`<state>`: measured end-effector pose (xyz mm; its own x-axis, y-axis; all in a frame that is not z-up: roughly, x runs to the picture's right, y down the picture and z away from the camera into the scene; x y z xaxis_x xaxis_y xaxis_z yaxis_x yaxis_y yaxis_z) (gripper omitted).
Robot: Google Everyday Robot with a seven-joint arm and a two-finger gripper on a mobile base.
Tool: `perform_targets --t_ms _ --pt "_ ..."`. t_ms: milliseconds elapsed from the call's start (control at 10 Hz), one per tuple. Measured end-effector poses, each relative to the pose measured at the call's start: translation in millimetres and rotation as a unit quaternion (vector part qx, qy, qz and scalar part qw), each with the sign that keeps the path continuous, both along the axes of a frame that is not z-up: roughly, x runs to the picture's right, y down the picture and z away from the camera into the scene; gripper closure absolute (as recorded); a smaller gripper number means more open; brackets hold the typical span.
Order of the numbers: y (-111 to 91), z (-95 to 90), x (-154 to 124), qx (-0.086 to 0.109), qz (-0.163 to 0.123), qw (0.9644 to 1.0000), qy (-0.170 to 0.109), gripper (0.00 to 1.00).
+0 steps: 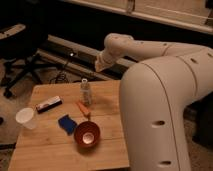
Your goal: Move the arm in a circular motion
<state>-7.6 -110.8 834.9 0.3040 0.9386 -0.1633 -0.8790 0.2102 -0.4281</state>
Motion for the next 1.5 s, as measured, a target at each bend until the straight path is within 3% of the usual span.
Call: perform_targets --t_ms 200,400,600,800,900,1100,1300,1500 --pt "23 4.2 62 -0.022 0.04 0.9979 0.046 1.0" --pt "56 -7.9 113 -0.048 0.071 0.9925 0.087 1.0" --pt "94 -34.4 121 -0.079 0.052 0.9909 0.096 1.0" --pt "129 -66.9 108 -0.106 0.002 0.99 0.092 1.0" --pt "152 -95.4 93 -0.124 -0.044 0.9879 0.082 1.0" --pt "167 -126.2 73 -0.134 -0.089 0.985 0.063 1.0" --pt "159 -155.7 11 -0.122 -0.136 0.9831 0.0 1.0" --pt "129 -165.5 -64 -0.084 -0.17 0.9793 -0.071 1.0"
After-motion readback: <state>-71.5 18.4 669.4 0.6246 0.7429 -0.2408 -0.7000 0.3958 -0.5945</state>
